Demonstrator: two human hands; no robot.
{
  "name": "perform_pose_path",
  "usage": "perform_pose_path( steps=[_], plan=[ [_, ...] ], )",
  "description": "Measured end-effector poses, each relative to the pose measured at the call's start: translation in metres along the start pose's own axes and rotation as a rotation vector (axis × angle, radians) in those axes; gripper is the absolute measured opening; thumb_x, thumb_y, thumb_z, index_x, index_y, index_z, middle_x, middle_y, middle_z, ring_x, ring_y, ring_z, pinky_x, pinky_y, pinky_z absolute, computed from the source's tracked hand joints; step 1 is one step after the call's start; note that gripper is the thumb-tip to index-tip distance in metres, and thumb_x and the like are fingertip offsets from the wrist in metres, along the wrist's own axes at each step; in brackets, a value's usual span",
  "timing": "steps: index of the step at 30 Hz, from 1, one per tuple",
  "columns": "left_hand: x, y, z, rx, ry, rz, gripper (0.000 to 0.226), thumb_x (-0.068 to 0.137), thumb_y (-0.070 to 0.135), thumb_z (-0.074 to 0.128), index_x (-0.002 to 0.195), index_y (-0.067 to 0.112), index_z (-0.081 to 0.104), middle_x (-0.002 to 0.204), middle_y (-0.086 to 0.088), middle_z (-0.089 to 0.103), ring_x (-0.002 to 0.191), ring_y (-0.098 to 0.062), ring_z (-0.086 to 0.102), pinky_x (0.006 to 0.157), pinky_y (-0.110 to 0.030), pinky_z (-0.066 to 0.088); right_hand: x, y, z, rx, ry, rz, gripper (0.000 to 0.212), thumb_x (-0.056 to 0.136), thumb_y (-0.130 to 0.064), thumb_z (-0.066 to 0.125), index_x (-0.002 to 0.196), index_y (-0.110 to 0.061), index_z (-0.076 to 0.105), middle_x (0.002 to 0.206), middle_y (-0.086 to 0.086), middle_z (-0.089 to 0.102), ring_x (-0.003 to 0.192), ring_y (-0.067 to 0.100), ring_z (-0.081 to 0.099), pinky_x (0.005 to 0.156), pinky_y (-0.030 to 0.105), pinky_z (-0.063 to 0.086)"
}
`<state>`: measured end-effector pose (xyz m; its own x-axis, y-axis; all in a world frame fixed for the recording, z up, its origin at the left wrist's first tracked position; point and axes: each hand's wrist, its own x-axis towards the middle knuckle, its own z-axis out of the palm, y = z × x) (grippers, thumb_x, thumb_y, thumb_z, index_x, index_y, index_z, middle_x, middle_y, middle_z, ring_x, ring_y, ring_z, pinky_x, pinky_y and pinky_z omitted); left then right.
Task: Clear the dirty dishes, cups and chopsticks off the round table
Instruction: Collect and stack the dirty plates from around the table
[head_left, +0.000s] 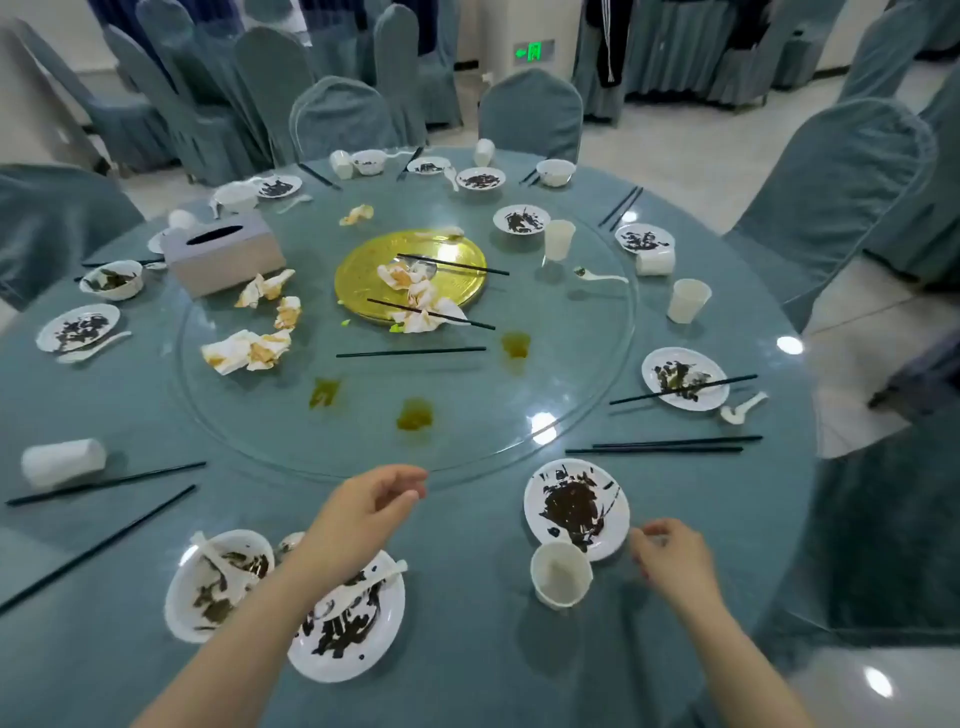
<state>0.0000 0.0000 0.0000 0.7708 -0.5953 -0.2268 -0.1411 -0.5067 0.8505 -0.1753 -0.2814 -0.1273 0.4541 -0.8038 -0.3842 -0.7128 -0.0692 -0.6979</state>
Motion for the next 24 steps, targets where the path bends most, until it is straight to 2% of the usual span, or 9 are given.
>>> perform_pose_path(
  steps=[3, 5, 8, 10, 14, 18, 21, 24],
  plan=[
    [0.006, -0.003, 0.012, -0.026, 0.003, -0.054, 0.026, 0.093, 0.007, 0.055, 0.101, 0.03, 0.063, 0.098, 0.008, 0.071, 0.093, -0.006, 0.064, 0.088, -0.019, 0.046, 0.006, 0.005, 0.006, 0.131, -0.057, 0.131, 0.027, 0.087, -0.027, 0.067, 0.103, -0.01, 0.052, 0.067, 0.013, 0.068, 0.05, 0.026, 0.061, 0.051, 0.033, 0.052],
    [0.005, -0.007, 0.018, -0.05, 0.006, -0.086, 0.024, 0.093, 0.005, 0.055, 0.105, 0.023, 0.064, 0.096, 0.007, 0.072, 0.087, -0.002, 0.065, 0.083, -0.012, 0.047, 0.008, 0.007, 0.013, 0.179, -0.068, 0.15, 0.029, 0.087, -0.025, 0.066, 0.104, -0.011, 0.048, 0.062, 0.012, 0.067, 0.043, 0.022, 0.056, 0.042, 0.027, 0.045],
    [0.001, -0.012, 0.021, -0.079, 0.019, -0.115, 0.022, 0.093, 0.004, 0.053, 0.105, 0.019, 0.065, 0.095, 0.005, 0.072, 0.079, 0.002, 0.067, 0.072, -0.005, 0.046, 0.012, 0.004, 0.017, 0.175, -0.058, 0.129, 0.02, 0.088, -0.018, 0.064, 0.102, -0.012, 0.05, 0.062, 0.01, 0.067, 0.043, 0.02, 0.057, 0.045, 0.027, 0.044],
    [-0.003, -0.015, 0.021, -0.088, 0.031, -0.137, 0.022, 0.094, 0.003, 0.052, 0.104, 0.019, 0.064, 0.095, 0.002, 0.072, 0.08, -0.003, 0.067, 0.068, -0.005, 0.045, 0.014, -0.001, 0.017, 0.166, -0.065, 0.127, 0.014, 0.088, -0.011, 0.06, 0.099, -0.011, 0.052, 0.062, 0.01, 0.067, 0.044, 0.02, 0.059, 0.048, 0.029, 0.046],
    [-0.012, -0.019, 0.019, -0.141, 0.062, -0.19, 0.022, 0.095, 0.004, 0.051, 0.105, 0.017, 0.064, 0.096, -0.002, 0.072, 0.084, -0.014, 0.067, 0.07, -0.01, 0.048, 0.012, -0.015, 0.008, 0.236, -0.05, 0.087, 0.014, 0.084, -0.005, 0.059, 0.096, -0.01, 0.053, 0.054, 0.009, 0.065, 0.043, 0.018, 0.059, 0.046, 0.028, 0.047],
    [-0.019, -0.026, 0.016, -0.15, 0.059, -0.22, 0.021, 0.095, 0.006, 0.051, 0.104, 0.02, 0.064, 0.094, 0.003, 0.072, 0.077, -0.007, 0.066, 0.064, -0.008, 0.046, 0.004, -0.035, -0.002, 0.315, -0.044, 0.006, 0.013, 0.083, -0.004, 0.058, 0.093, -0.011, 0.054, 0.048, 0.004, 0.064, 0.04, 0.014, 0.058, 0.041, 0.024, 0.046],
    [-0.026, -0.031, 0.016, -0.176, 0.038, -0.242, 0.021, 0.095, 0.008, 0.051, 0.105, 0.021, 0.064, 0.094, 0.001, 0.073, 0.069, -0.001, 0.066, 0.063, -0.01, 0.046, -0.009, -0.054, -0.005, 0.404, -0.066, -0.05, 0.013, 0.084, -0.004, 0.058, 0.095, -0.01, 0.054, 0.05, 0.005, 0.065, 0.042, 0.014, 0.058, 0.043, 0.024, 0.047],
    [-0.035, -0.033, 0.012, -0.215, 0.041, -0.245, 0.02, 0.096, 0.011, 0.05, 0.109, 0.021, 0.062, 0.091, -0.003, 0.074, 0.07, -0.007, 0.068, 0.062, -0.011, 0.047, -0.028, -0.074, -0.002, 0.451, -0.132, -0.102, 0.013, 0.085, -0.006, 0.06, 0.095, -0.012, 0.055, 0.052, 0.006, 0.066, 0.043, 0.012, 0.059, 0.042, 0.022, 0.047]
  ],
)
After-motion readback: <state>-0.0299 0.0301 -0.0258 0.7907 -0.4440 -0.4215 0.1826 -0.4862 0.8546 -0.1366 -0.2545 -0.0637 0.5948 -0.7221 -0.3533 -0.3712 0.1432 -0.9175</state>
